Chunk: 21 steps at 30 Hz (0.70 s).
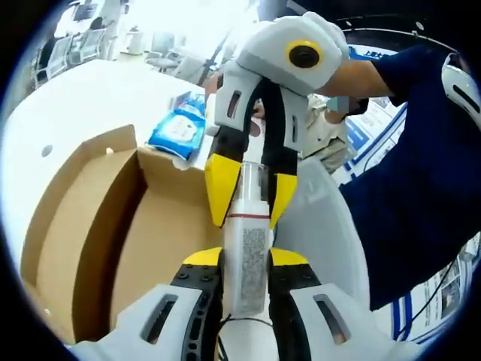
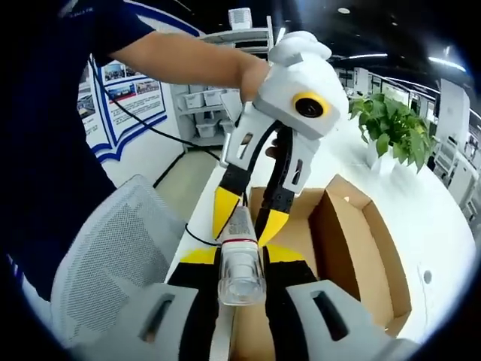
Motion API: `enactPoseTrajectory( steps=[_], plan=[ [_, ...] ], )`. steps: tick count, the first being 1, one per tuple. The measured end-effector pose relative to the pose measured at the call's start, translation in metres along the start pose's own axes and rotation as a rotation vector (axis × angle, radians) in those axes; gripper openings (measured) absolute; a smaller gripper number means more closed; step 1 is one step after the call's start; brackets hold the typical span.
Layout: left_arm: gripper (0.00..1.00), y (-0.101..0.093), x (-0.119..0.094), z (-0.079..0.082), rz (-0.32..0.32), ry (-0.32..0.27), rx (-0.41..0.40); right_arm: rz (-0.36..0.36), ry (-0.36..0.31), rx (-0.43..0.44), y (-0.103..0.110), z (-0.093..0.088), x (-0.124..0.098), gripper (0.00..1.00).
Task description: Operate the shoe box by opening the lid, removing the specified soft item, and placing it in the target area until the item is outside and the box remains undamaged.
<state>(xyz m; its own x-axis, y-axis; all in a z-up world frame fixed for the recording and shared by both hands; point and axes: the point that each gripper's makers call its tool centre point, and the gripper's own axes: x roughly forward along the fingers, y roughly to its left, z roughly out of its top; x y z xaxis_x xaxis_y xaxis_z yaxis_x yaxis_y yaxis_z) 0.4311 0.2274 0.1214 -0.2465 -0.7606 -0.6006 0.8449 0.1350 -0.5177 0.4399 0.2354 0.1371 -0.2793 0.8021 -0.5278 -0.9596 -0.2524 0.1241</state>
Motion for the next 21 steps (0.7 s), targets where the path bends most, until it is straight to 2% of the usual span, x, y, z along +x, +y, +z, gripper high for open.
enactPoseTrajectory(
  steps=[8,21],
  plan=[
    [0.2,0.002,0.003,0.004,0.002,-0.015,-0.004,0.001,0.017,0.032,0.0,-0.004,-0.002,0.19],
    [0.2,0.009,0.001,0.002,0.029,-0.022,-0.017,-0.015,0.046,0.028,-0.004,-0.014,-0.001,0.18]
  ],
)
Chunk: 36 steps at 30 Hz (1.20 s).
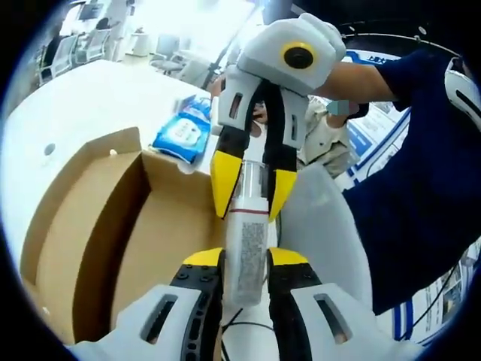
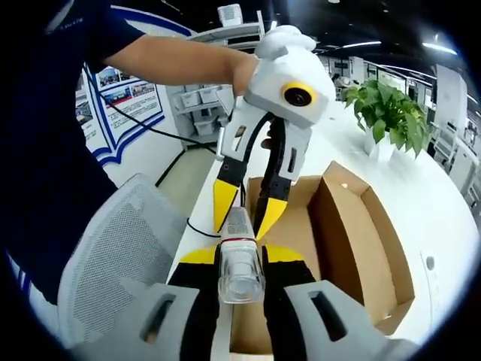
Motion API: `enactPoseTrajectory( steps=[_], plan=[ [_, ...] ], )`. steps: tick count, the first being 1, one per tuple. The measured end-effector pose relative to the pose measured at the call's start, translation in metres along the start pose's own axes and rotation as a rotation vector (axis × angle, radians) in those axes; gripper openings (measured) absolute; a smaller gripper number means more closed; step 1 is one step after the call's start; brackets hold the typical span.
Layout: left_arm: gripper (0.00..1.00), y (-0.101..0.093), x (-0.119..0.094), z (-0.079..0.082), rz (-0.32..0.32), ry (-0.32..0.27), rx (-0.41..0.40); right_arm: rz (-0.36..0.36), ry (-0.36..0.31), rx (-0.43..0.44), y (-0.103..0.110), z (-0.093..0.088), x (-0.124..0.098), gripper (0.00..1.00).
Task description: Operate the shoe box by opening the lid, removing the specified soft item, and placing it in the target area until the item is outside and the box remains undamaged.
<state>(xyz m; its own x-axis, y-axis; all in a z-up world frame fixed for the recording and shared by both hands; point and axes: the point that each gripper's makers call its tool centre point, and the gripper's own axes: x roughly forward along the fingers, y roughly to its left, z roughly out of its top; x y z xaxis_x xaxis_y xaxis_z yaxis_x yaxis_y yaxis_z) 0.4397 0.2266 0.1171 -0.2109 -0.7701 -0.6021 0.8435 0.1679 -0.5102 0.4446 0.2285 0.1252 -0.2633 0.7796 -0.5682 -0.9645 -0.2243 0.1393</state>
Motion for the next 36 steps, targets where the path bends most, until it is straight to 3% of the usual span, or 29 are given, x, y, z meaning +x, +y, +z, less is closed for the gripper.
enactPoseTrajectory(
  steps=[8,17,28,36],
  plan=[
    [0.22,0.002,-0.006,0.001,0.022,-0.02,0.0,-0.016,0.032,0.007,-0.003,-0.006,-0.005,0.18],
    [0.22,0.006,-0.018,-0.003,0.091,-0.048,0.001,-0.049,0.085,0.002,-0.012,-0.015,-0.018,0.18],
    [0.23,0.001,-0.038,-0.014,0.189,-0.084,-0.003,-0.09,0.174,-0.014,-0.022,-0.024,-0.048,0.18],
    [0.24,-0.002,-0.056,-0.025,0.296,-0.125,-0.006,-0.111,0.268,-0.05,-0.028,-0.027,-0.081,0.18]
  ],
)
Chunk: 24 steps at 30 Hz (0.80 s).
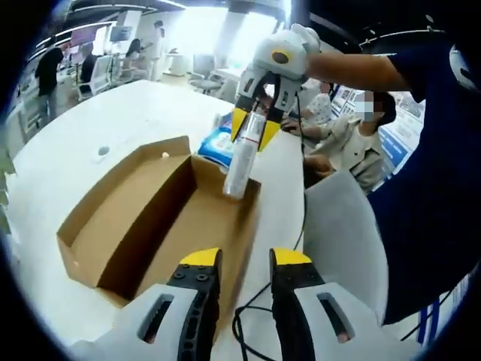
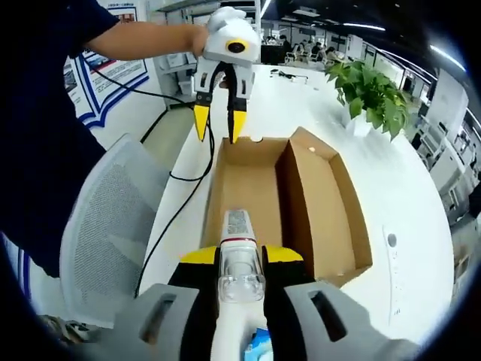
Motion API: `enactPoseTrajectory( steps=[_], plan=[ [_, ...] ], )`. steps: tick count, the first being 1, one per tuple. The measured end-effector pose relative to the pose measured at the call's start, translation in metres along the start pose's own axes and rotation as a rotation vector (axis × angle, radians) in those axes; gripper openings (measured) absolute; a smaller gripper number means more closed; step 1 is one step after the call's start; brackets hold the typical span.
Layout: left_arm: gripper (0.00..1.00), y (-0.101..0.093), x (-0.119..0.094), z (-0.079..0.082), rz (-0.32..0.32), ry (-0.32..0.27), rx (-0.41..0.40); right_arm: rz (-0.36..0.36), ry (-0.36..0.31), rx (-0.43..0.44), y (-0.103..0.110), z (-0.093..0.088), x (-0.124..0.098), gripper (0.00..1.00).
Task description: Operate the shoe box by opening the lid, removing the specified soft item, and placing it in the target area until the item is outside and the box remains undamaged.
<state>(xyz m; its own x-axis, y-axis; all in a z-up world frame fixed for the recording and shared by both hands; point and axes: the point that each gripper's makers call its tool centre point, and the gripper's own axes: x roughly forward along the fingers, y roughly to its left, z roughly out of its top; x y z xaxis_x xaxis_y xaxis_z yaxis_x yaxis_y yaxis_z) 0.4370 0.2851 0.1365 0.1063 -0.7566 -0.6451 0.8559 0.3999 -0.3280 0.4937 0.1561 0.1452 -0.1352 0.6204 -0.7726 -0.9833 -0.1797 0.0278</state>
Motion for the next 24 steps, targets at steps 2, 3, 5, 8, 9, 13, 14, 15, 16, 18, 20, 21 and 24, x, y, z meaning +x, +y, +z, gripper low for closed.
enactPoseTrajectory(
  steps=[2,3,5,8,9,13,14,15,16,18,20,21,24],
  plan=[
    [0.25,-0.003,-0.002,-0.003,0.019,-0.005,0.001,-0.008,0.021,-0.003,-0.003,-0.004,-0.009,0.18],
    [0.25,-0.004,-0.003,-0.004,0.027,-0.007,0.0,-0.014,0.028,-0.005,-0.004,-0.005,-0.013,0.18],
    [0.25,-0.009,-0.003,-0.007,0.037,-0.012,0.005,-0.02,0.054,-0.005,-0.006,-0.012,-0.021,0.18],
    [0.25,-0.015,-0.002,-0.012,0.061,0.001,0.017,-0.034,0.087,-0.004,-0.009,-0.022,-0.034,0.18],
    [0.26,-0.016,-0.001,-0.013,0.064,0.005,0.02,-0.042,0.095,-0.005,-0.011,-0.025,-0.038,0.18],
    [0.25,-0.018,0.002,-0.019,0.101,0.045,0.066,-0.061,0.126,0.01,-0.016,-0.037,-0.049,0.18],
    [0.26,-0.016,0.002,-0.021,0.119,0.056,0.077,-0.062,0.132,0.012,-0.016,-0.04,-0.051,0.18],
    [0.26,-0.014,0.001,-0.025,0.137,0.083,0.093,-0.067,0.14,0.01,-0.017,-0.043,-0.052,0.18],
    [0.26,-0.013,0.001,-0.027,0.146,0.093,0.099,-0.074,0.151,0.009,-0.018,-0.047,-0.055,0.18],
    [0.27,-0.012,0.001,-0.029,0.151,0.095,0.091,-0.078,0.168,0.011,-0.019,-0.054,-0.059,0.18],
    [0.26,-0.013,0.001,-0.031,0.149,0.098,0.078,-0.081,0.188,0.016,-0.021,-0.062,-0.062,0.18],
    [0.26,-0.013,0.0,-0.032,0.148,0.099,0.077,-0.085,0.193,0.018,-0.023,-0.066,-0.063,0.18],
    [0.25,-0.014,-0.001,-0.033,0.146,0.099,0.072,-0.09,0.236,0.03,-0.027,-0.083,-0.068,0.18]
  ],
)
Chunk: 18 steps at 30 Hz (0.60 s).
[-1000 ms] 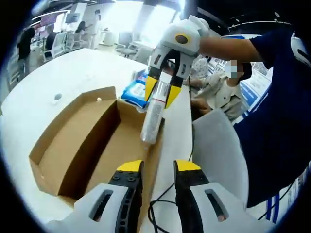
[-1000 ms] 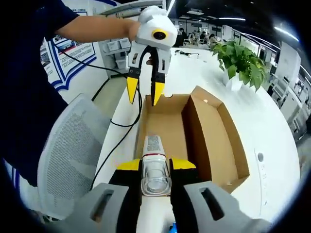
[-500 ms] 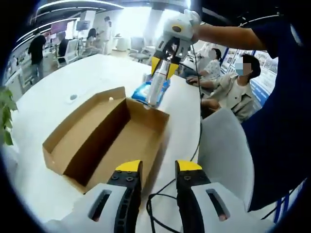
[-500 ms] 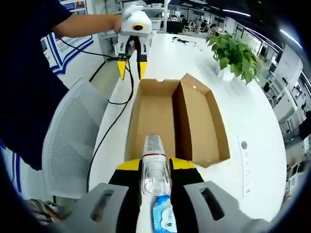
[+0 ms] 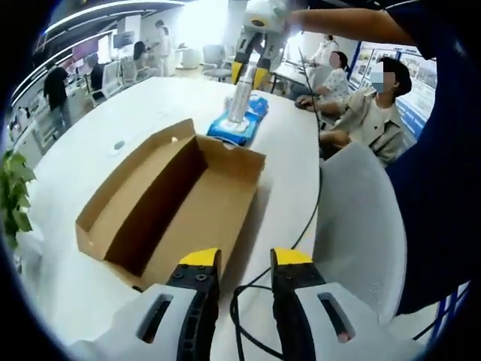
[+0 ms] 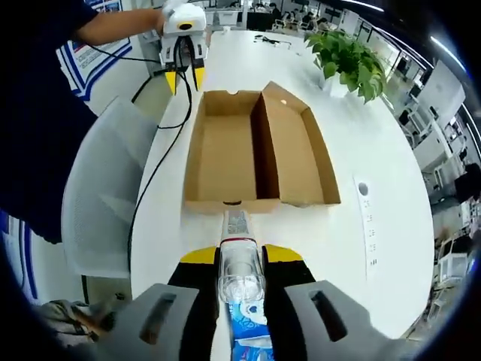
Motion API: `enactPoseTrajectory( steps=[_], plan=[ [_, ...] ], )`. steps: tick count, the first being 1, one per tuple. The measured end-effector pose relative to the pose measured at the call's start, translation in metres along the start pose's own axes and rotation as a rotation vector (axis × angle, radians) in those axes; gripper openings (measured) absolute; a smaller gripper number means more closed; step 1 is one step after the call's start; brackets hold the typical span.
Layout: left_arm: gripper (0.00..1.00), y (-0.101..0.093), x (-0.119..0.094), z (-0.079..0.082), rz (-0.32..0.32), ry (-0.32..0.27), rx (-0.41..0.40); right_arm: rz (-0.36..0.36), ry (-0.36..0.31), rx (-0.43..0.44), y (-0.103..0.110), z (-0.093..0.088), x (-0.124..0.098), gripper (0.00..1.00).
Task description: Operate the shoe box by opening the lid, removing the specified soft item, and placing it in the target area until the item is outside and the box remains undamaged.
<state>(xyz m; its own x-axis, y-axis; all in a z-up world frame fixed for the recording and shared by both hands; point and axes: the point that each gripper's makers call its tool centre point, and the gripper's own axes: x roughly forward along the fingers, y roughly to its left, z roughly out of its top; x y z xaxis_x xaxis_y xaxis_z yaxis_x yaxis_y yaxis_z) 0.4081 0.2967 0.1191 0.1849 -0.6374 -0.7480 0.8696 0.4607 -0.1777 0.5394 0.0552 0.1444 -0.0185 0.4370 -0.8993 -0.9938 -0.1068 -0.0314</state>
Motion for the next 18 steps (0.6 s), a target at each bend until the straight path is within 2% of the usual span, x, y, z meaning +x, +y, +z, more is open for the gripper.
enactPoseTrajectory(
  steps=[8,18],
  plan=[
    [0.24,0.001,0.0,-0.002,-0.001,-0.001,-0.01,-0.004,0.074,0.036,-0.016,-0.035,-0.002,0.18],
    [0.25,0.007,0.003,-0.015,0.007,0.037,-0.02,-0.013,0.138,0.079,-0.038,-0.075,-0.003,0.18]
  ],
)
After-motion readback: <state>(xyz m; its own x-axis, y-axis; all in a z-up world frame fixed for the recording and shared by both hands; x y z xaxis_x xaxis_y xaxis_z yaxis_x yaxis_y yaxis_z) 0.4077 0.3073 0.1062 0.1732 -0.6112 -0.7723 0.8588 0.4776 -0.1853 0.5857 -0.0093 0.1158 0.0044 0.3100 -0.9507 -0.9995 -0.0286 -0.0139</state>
